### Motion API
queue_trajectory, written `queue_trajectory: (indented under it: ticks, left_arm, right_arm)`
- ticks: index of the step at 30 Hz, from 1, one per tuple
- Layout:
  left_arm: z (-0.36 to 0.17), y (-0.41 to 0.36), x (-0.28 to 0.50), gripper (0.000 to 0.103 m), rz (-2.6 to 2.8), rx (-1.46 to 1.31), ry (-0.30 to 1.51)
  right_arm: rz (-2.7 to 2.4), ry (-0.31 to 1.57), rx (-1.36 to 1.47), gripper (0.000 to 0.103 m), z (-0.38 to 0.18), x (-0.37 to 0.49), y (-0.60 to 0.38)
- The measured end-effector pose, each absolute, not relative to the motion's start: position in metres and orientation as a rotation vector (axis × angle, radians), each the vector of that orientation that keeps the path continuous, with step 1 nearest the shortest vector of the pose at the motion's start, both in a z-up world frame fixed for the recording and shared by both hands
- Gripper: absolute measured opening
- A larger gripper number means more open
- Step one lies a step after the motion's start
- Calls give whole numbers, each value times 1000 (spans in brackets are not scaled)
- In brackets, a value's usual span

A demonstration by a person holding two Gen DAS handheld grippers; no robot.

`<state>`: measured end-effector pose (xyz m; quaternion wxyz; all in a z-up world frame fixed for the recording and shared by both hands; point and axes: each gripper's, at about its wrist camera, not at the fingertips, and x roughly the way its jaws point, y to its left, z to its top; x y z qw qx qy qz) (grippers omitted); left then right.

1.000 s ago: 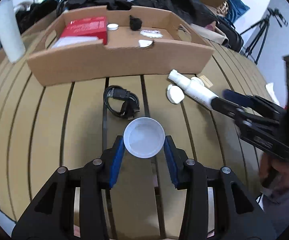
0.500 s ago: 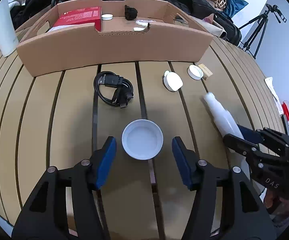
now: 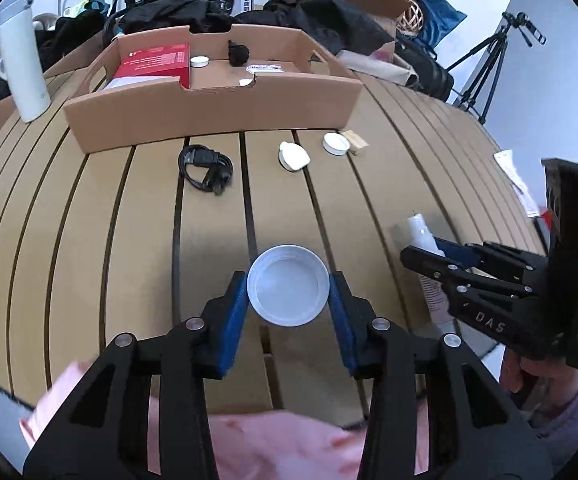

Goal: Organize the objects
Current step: 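Carry the lid and spray bottle into the tray and open both grippers, then withdraw both grippers from the tray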

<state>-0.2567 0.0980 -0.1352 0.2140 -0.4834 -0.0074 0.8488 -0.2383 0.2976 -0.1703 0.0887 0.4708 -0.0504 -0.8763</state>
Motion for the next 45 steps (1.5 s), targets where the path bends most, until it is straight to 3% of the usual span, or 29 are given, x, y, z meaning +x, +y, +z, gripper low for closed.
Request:
queue_trajectory:
  ticks: [7,10,14,16,18,22,24,26,27,29,30,31,35,39,41,45]
  left_arm:
    - [-81,79,-285,36,2375,-1215,-130]
    - [-40,76,-339,36,2373,-1113,-122]
    - [-50,82,-431,36,2303,-1262,-135]
    - [-82,82,-470,36,2290,-1434,-177]
    - [-103,88,-486,36,2292,-1481,-100]
    - [-131,88,-503,38,2359,-1548,-52]
    - [-134,86,-500,48,2298,-1526,-78]
    - [-129,87,-493,65,2290,-1477,-22]
    - [-126,86,-487,68,2318,-1445,31]
    - [-116,81,-479,70,2346,-1426,82]
    - [-105,75,-475,70,2356,-1409,68]
    - [-95,70,-473,71,2377,-1393,55]
    - [-41,40,-477,90,2502,-1386,51]
    - [14,17,-464,91,2654,-1407,131]
    - [33,13,-451,100,2674,-1398,127]
    - [67,12,-405,102,2701,-1360,120]
  right_arm:
    - [-2570,-312,1237,30,-121,-247,305]
    - [-2545,-311,1081,30,-75,-288,290]
    - [-2534,-315,968,30,-27,-382,266]
    - [-2476,-378,1054,30,-32,-431,256]
    - [-2400,-411,1229,30,-62,-487,241]
    - [-2375,-332,1495,30,-125,-530,215]
    - [-2324,-295,1610,30,-154,-537,206]
    - [-2281,-306,1651,30,-169,-536,203]
    - [-2273,-336,1637,30,-169,-534,206]
    - [-2294,-364,1590,44,-159,-529,212]
    - [-2307,-375,1563,67,-149,-525,216]
    - [-2320,-379,1542,79,-140,-524,221]
    - [-2426,-283,1461,79,-82,-509,237]
    - [-2533,-85,1400,80,-12,-481,251]
    - [-2597,-7,1388,80,19,-464,263]
    - [-2649,-49,1353,80,52,-427,283]
